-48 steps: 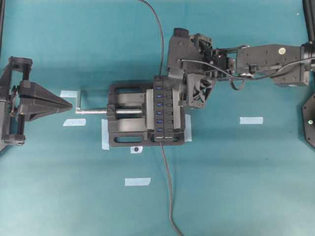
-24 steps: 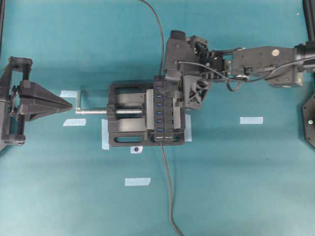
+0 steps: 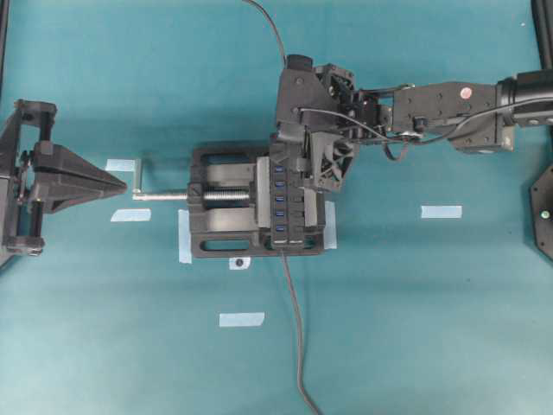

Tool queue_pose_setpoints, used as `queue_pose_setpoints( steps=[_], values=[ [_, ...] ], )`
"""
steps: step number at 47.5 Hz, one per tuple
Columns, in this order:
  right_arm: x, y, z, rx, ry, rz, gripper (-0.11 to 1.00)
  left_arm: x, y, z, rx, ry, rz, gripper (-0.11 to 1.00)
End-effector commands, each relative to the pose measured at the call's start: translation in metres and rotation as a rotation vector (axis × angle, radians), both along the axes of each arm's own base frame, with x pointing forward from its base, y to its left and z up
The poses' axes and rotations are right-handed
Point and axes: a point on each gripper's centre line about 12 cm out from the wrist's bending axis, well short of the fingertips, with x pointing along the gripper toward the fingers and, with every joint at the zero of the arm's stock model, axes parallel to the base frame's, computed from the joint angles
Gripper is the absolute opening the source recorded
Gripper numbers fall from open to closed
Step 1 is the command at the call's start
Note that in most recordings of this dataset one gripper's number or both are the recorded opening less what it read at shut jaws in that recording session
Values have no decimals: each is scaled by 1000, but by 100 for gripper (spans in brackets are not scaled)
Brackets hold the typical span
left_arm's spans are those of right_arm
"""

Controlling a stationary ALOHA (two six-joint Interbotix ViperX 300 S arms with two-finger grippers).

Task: Insert the USB into the center port of the fixed hub
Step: 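Close the right gripper on the black USB plug at the hub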

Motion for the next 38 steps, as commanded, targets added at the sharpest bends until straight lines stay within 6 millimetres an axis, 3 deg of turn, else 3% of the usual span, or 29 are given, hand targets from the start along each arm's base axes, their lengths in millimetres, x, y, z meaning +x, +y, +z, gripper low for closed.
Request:
queue_pose_setpoints(
  steps=[1, 8, 25, 38],
  values=[
    [5, -2, 14, -4, -41, -4, 68, 3, 0, 10, -2, -26, -1, 0],
    [5, -1, 13, -5, -38, -3, 61, 3, 0, 9, -2, -25, -1, 0],
    [5, 2, 13, -4, -38, 3, 10, 3, 0, 10, -2, -26, -1, 0],
    [5, 3, 13, -3, -37, 5, 7, 3, -1, 11, 0, -31, -3, 0]
  ],
)
